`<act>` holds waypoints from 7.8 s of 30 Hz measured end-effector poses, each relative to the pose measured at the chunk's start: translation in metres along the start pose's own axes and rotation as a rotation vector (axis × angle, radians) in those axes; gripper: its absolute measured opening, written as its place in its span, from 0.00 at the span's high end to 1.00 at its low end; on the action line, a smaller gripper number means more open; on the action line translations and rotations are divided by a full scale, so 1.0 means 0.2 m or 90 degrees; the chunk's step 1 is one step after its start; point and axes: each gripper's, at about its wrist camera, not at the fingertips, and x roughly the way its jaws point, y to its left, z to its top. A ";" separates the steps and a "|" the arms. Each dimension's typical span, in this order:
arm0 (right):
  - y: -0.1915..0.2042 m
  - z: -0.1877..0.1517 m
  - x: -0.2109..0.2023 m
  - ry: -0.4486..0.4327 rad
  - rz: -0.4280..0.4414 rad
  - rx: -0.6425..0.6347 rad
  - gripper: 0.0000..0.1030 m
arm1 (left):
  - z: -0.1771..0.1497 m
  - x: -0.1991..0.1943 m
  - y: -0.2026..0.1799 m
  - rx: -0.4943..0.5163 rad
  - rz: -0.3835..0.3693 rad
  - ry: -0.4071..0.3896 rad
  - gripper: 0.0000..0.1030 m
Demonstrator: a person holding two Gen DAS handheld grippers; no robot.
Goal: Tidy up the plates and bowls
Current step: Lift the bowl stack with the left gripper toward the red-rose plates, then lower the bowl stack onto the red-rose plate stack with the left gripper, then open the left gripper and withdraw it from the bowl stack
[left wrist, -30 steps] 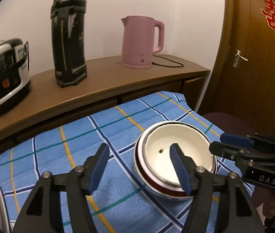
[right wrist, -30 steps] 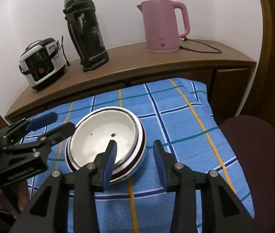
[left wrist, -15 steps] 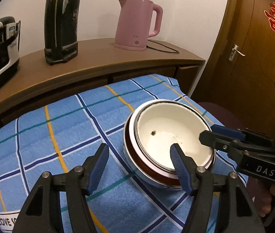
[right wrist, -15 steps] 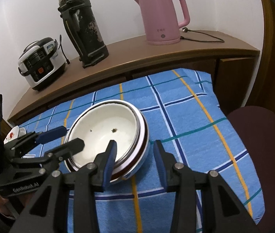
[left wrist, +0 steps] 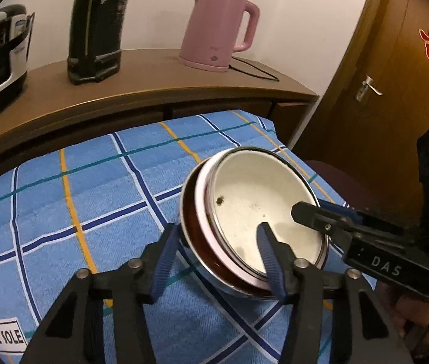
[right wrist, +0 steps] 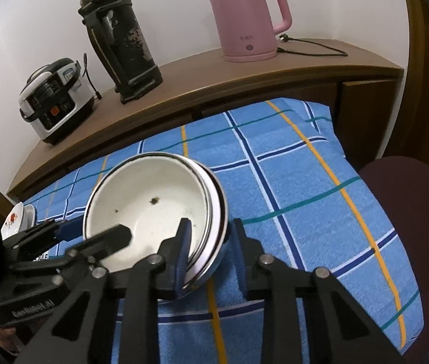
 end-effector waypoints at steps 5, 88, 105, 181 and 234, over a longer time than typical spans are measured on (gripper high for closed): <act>0.00 0.02 0.01 0.007 0.004 0.013 0.76 | 0.00 -0.02 -0.01 0.001 0.020 -0.011 0.54; 1.23 0.06 0.00 0.033 0.156 -0.210 0.78 | -0.33 -0.94 0.71 -0.226 0.194 -0.118 0.67; 1.48 0.03 0.01 0.043 0.191 -0.263 0.78 | -0.41 -1.11 0.84 -0.254 0.241 -0.138 0.67; 2.17 0.01 0.55 0.263 0.209 -0.399 0.75 | -0.52 -1.18 1.45 -0.375 0.308 -0.056 0.64; 1.57 -0.06 -0.34 -0.167 0.193 -0.310 0.26 | -0.48 -1.41 0.87 -0.224 0.406 -0.211 0.31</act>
